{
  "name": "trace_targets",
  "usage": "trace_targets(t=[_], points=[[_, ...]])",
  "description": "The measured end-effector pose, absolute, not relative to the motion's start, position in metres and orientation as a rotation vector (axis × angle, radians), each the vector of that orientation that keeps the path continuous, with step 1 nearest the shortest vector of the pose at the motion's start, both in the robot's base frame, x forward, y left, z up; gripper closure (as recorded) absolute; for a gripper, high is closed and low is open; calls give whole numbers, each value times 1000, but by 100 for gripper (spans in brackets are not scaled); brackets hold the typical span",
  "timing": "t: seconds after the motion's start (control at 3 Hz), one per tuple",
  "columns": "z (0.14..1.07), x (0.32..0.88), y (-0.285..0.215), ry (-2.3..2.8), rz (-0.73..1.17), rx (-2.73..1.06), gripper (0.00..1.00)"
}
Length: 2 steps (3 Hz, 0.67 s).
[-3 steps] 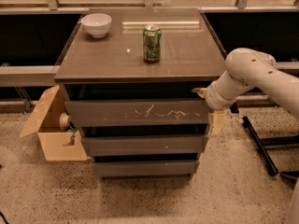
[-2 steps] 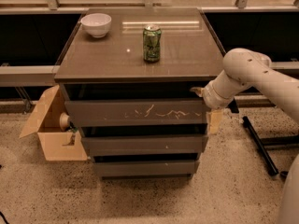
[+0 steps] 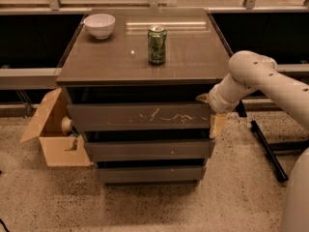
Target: Open top drawer
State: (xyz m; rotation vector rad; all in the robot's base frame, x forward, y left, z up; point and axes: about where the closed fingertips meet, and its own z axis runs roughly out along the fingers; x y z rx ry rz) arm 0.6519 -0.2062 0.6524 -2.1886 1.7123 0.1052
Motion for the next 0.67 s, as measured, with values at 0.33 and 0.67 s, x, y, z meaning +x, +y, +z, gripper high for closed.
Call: trace_targets(t=[0.33, 0.67], points=[[649, 649, -204, 1715, 126, -2187, 42], [653, 639, -196, 1691, 130, -2198, 65]])
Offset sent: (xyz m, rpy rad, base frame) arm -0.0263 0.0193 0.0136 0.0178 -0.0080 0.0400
